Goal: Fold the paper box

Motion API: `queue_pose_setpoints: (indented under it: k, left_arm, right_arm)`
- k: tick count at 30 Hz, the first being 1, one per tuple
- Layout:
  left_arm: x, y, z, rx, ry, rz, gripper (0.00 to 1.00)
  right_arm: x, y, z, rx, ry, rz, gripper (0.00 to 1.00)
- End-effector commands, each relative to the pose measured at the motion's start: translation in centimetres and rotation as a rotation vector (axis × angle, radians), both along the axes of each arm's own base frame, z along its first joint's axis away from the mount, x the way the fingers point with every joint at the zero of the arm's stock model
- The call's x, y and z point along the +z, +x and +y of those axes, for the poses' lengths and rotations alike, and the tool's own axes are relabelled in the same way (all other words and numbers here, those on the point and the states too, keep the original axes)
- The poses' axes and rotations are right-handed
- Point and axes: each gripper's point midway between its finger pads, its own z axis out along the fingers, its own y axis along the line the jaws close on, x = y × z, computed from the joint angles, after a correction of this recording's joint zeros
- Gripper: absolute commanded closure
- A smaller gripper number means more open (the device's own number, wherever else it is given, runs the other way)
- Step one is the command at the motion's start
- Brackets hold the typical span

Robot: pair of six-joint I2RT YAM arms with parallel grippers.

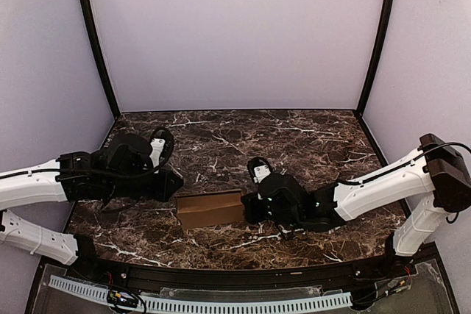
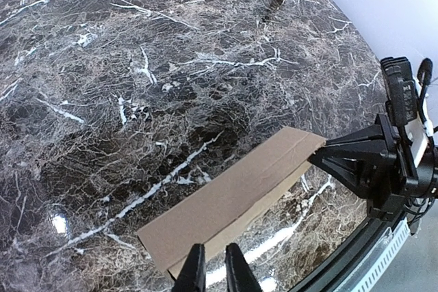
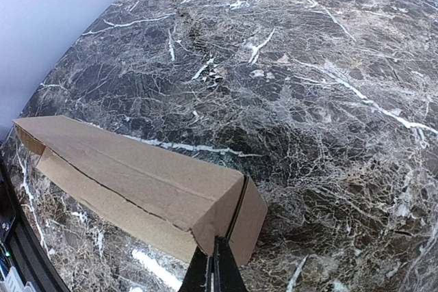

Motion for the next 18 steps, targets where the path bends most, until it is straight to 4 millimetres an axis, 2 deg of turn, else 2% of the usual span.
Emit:
queue_pose_setpoints:
  k: [1, 2, 5, 12, 18]
  left_arm:
    - [-1.5, 0.2, -1.5, -0.085, -0.019, 0.013, 0.92]
    - [-1.4, 0.3, -1.9, -0.092, -0.034, 0.007, 0.93]
    - [-2.9, 0.3, -2.5, -0.112, -0.027, 0.031, 0.94]
    - [-5.7, 0.6, -1.8, -0.077, 0.009, 0.046, 0.95]
    - [-6.2, 0.6, -1.0, -0.05, 0.01, 0.04, 0.95]
  right_arm:
    - [-5.8, -2.1, -2.5, 0.049, -0.225, 0.082, 1.0]
    - [-5.8, -2.1, -2.5, 0.048, -0.226, 0.082, 1.0]
    - [-5.7, -2.1, -2.4, 0.05, -0.224, 0.081, 1.0]
    - [-5.9, -2.4, -1.9, 0.059, -0.227, 0.079, 1.0]
    - [-6.1, -2.5, -1.7, 0.065, -0.231, 0.082, 1.0]
